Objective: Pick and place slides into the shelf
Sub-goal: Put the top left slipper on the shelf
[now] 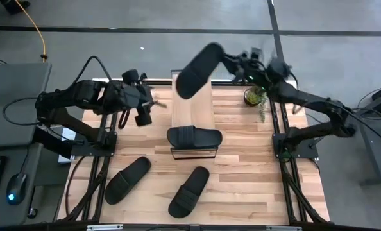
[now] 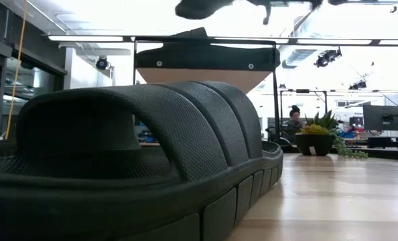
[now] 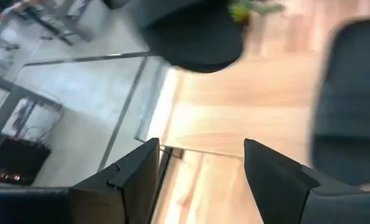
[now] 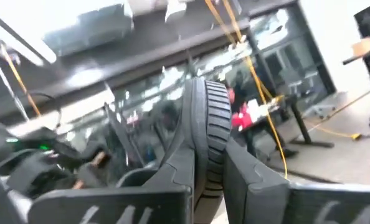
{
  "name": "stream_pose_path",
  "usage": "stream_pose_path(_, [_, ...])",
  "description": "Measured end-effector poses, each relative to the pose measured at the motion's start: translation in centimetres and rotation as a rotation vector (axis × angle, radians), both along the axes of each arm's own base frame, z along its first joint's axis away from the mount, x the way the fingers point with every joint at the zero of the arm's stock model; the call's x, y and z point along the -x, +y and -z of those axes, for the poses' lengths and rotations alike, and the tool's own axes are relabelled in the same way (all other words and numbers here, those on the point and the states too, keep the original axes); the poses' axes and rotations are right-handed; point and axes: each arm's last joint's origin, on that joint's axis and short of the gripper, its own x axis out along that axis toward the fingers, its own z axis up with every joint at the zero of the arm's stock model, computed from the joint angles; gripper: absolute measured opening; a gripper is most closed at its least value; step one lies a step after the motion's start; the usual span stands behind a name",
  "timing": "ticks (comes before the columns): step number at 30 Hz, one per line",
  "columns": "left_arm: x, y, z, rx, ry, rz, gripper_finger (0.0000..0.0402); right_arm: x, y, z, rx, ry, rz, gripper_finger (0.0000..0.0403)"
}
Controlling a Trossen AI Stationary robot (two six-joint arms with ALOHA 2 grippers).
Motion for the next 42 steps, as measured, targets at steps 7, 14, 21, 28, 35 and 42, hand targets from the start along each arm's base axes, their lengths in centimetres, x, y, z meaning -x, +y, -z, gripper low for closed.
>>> stream_pose_path(7, [0.5, 2.2, 1.3, -0.001, -0.139, -0.034, 0.0201, 4.2, 2.7, 5.7, -0.038, -0.161, 0.105, 0.0019])
stream_pose_path(14, [0.1, 3.5, 4.5, 0.002, -0.220, -0.054, 0.0198, 5.1, 4.7, 8.9, -0.039, -0.322, 0.162, 0.0019])
stream_pose_path(21, [-0.8, 3.6, 8.4, -0.004, -0.180, -0.040, 0.0197, 3.8, 6.2, 10.9, -0.042, -0.335, 0.216, 0.0018])
stream_pose_path(28, [-0.8, 3.6, 11.2, 0.011, -0.128, -0.049, 0.0189, 2.0, 7.4, 12.7, -0.049, -0.316, 0.248, 0.0018])
stream_pose_path(35, [1.0, 3.2, 12.6, 0.011, -0.153, -0.050, 0.0176, 0.4, 7.7, 14.7, -0.072, -0.262, 0.273, 0.0018])
stream_pose_path(42, [3.2, 2.6, 14.1, 0.033, -0.287, -0.030, 0.0166, -0.3, 7.7, 15.9, -0.113, -0.221, 0.303, 0.0018])
